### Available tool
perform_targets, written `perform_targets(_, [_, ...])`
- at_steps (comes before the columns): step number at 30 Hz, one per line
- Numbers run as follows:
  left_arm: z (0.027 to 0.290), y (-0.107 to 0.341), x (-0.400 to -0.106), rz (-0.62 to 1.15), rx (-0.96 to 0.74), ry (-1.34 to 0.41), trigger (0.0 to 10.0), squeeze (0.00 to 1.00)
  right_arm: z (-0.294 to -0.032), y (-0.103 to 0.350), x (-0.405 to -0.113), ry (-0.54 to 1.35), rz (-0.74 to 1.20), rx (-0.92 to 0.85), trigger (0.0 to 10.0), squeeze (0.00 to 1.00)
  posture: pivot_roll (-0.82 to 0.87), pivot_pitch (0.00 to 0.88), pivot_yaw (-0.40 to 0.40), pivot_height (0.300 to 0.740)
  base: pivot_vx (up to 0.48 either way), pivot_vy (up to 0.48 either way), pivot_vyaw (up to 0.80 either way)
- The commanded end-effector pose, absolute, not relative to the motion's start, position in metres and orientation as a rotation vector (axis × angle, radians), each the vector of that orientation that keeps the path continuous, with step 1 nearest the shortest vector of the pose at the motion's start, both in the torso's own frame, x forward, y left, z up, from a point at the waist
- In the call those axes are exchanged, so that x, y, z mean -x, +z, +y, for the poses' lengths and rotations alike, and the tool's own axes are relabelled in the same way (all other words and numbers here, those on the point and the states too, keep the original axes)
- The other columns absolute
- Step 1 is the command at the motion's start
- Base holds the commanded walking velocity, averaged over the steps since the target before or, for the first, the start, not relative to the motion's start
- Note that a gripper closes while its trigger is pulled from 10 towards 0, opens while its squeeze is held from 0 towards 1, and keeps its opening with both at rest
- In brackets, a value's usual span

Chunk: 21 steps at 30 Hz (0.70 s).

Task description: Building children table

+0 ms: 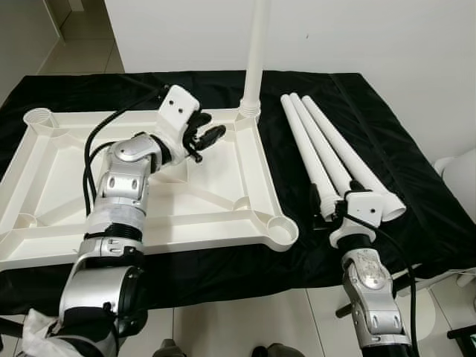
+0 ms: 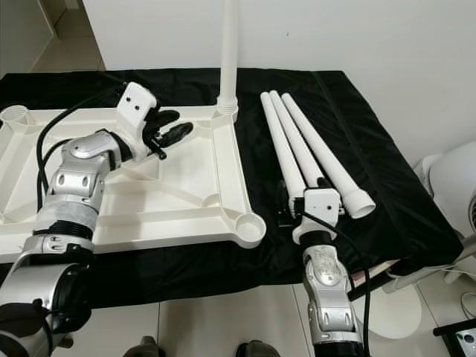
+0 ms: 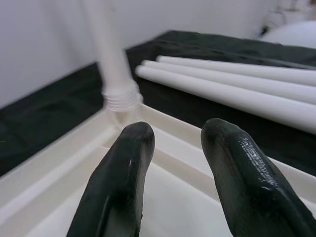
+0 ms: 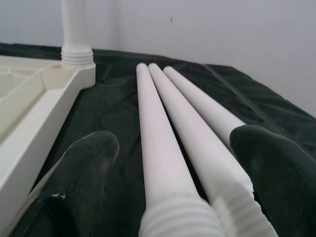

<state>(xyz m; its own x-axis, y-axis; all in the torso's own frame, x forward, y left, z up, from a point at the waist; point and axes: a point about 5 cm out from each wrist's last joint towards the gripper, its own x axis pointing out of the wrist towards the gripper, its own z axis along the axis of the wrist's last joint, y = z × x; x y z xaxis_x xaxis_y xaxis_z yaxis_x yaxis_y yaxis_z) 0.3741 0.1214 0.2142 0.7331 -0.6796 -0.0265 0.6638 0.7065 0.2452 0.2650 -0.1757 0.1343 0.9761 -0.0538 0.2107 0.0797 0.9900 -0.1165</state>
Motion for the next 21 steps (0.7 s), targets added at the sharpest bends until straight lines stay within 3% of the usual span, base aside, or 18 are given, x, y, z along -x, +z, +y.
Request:
perform_targets(1, [0.121, 0.211, -0.377, -0.059, -0.214, -0.675, 10.0, 0.00, -0.181, 0.132, -0.266, -0.107, -0.188, 0.120, 10.0, 0.00, 0.01, 0.022, -0.008, 0.740, 0.000, 0.000, 0.00])
perform_targets(12, [0.106, 0.200, -0.379, -0.054, -0.128, -0.679, 10.0, 0.00, -0.189, 0.138, -0.282, -0.215, -0.181, 0.041, 10.0, 0.00, -0.02, 0.019, -0.009, 0.740, 0.000, 0.000, 0.00])
perform_targets(13, [0.103, 0.198, -0.380, -0.048, -0.115, -0.666, 10.0, 0.00, -0.189, 0.138, -0.285, -0.218, -0.179, 0.029, 10.0, 0.66, -0.02, 0.018, -0.009, 0.740, 0.000, 0.000, 0.00])
perform_targets(14, [0.100, 0.197, -0.379, -0.052, -0.116, -0.654, 10.0, 0.00, -0.187, 0.138, -0.287, -0.189, -0.177, 0.009, 10.0, 1.00, -0.01, 0.012, -0.010, 0.740, 0.000, 0.000, 0.00])
perform_targets(21, [0.097, 0.198, -0.377, -0.056, -0.080, -0.625, 10.0, 0.00, -0.183, 0.133, -0.289, -0.125, -0.153, 0.006, 10.0, 1.00, 0.00, 0.002, -0.016, 0.740, 0.000, 0.000, 0.00])
